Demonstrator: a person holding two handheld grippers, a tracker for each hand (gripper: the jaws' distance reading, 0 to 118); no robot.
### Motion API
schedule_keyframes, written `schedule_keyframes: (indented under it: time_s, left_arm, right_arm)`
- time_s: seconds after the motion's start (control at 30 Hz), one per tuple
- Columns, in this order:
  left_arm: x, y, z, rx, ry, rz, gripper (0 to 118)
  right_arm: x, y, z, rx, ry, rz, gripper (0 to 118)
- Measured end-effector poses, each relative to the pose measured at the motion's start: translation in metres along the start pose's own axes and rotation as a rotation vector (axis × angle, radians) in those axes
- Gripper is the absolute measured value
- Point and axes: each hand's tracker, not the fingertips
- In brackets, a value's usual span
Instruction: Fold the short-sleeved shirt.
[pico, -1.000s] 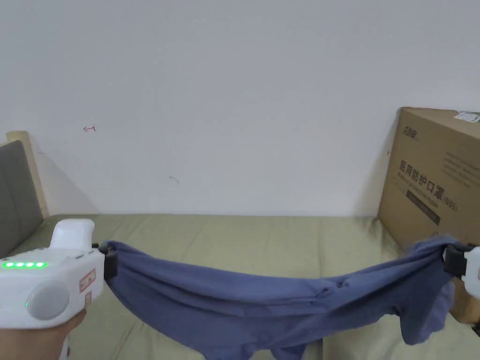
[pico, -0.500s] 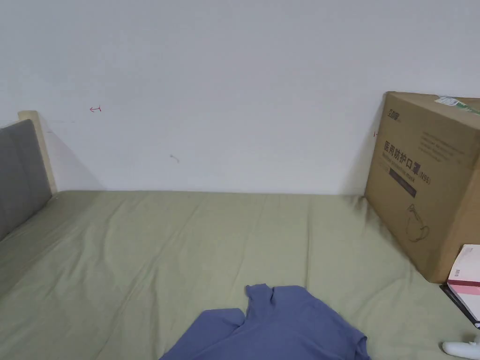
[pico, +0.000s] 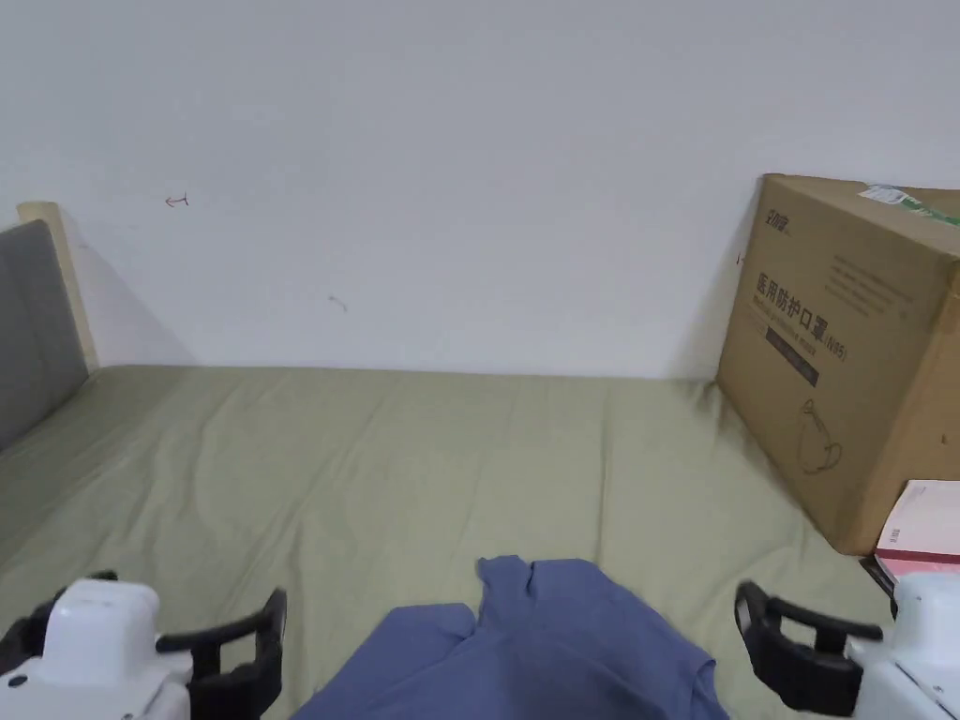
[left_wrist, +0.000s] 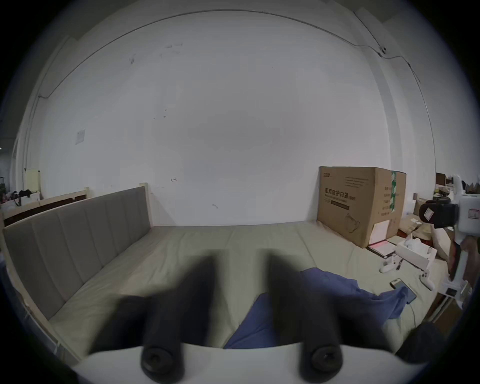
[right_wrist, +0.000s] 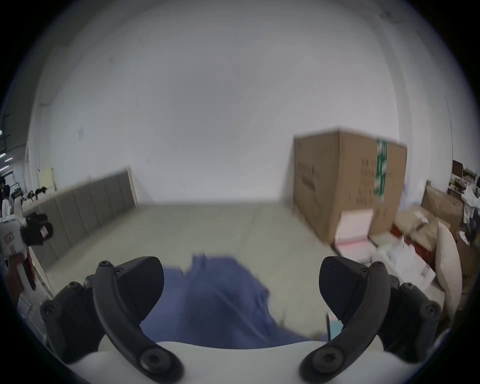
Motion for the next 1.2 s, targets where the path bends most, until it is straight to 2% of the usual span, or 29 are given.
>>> schedule_keyframes:
  time_s: [0.1, 0.13, 0.17, 0.23, 0.33, 0.43, 0.47, 0.53, 0.57, 0.6, 0.77, 0.8, 0.83, 0.87, 0.9, 0.93, 0.97, 1.07, 1.13, 1.2]
  left_arm:
    - [0.006, 0.010, 0.000, 0.007, -0.038, 0.042, 0]
    - [0.008, 0.010, -0.003, -0.003, 0.001, 0.030, 0]
    - [0.008, 0.014, 0.001, 0.068, 0.038, 0.036, 0]
    - [-0.002, 0.012, -0.002, -0.033, -0.038, 0.047, 0]
    - [-0.006, 0.004, 0.000, -0.076, 0.004, 0.022, 0]
    - [-0.036, -0.022, -0.009, -0.211, 0.044, 0.014, 0]
    - [-0.047, -0.032, -0.012, -0.275, 0.069, 0.023, 4]
    - [-0.073, -0.057, -0.022, -0.420, 0.065, 0.066, 70]
    - [-0.088, -0.079, -0.034, -0.518, 0.059, 0.093, 93]
    - [-0.097, -0.095, -0.039, -0.574, 0.073, 0.106, 104]
    - [-0.112, -0.173, -0.068, -0.778, 0.069, 0.138, 104]
    - [-0.111, -0.184, -0.075, -0.804, 0.069, 0.134, 102]
    - [-0.110, -0.196, -0.082, -0.815, 0.067, 0.128, 94]
    - [-0.109, -0.207, -0.090, -0.822, 0.066, 0.128, 71]
    - [-0.107, -0.216, -0.098, -0.853, 0.058, 0.133, 29]
    - [-0.106, -0.223, -0.105, -0.874, 0.055, 0.133, 11]
    - [-0.092, -0.217, -0.104, -0.921, 0.051, 0.110, 7]
    - [-0.074, -0.211, -0.111, -0.910, -0.019, 0.031, 5]
    - [-0.065, -0.212, -0.113, -0.973, -0.030, 0.029, 4]
    - [-0.065, -0.215, -0.115, -0.955, -0.015, 0.035, 3]
  right_arm:
    - [-0.022, 0.011, 0.003, 0.017, 0.072, 0.020, 40]
    - [-0.027, 0.012, 0.003, 0.023, 0.074, 0.019, 13]
    - [-0.034, 0.013, 0.003, 0.023, 0.068, 0.025, 12]
    - [-0.047, 0.010, -0.001, 0.019, 0.028, 0.074, 12]
    - [-0.054, 0.008, -0.009, -0.005, 0.078, 0.053, 12]
    - [-0.058, -0.002, -0.017, -0.033, 0.095, 0.044, 12]
    - [-0.061, -0.005, -0.020, -0.045, 0.098, 0.043, 12]
    - [-0.065, -0.016, -0.028, -0.065, 0.108, 0.047, 12]
    - [-0.067, -0.021, -0.032, -0.085, 0.117, 0.051, 12]
    - [-0.069, -0.025, -0.037, -0.108, 0.125, 0.051, 12]
    - [-0.076, -0.046, -0.059, -0.176, 0.136, 0.068, 12]
    - [-0.077, -0.049, -0.064, -0.191, 0.136, 0.071, 12]
    - [-0.077, -0.051, -0.067, -0.200, 0.136, 0.072, 12]
    - [-0.077, -0.054, -0.071, -0.211, 0.134, 0.074, 12]
    - [-0.075, -0.057, -0.077, -0.221, 0.131, 0.074, 12]
    - [-0.074, -0.058, -0.080, -0.229, 0.127, 0.075, 12]
    - [-0.072, -0.060, -0.083, -0.240, 0.122, 0.074, 12]
    - [-0.060, -0.065, -0.100, -0.290, 0.099, 0.071, 12]
    - [-0.048, -0.070, -0.115, -0.328, 0.067, 0.089, 12]
    - [-0.033, -0.077, -0.139, -0.369, 0.039, 0.121, 12]
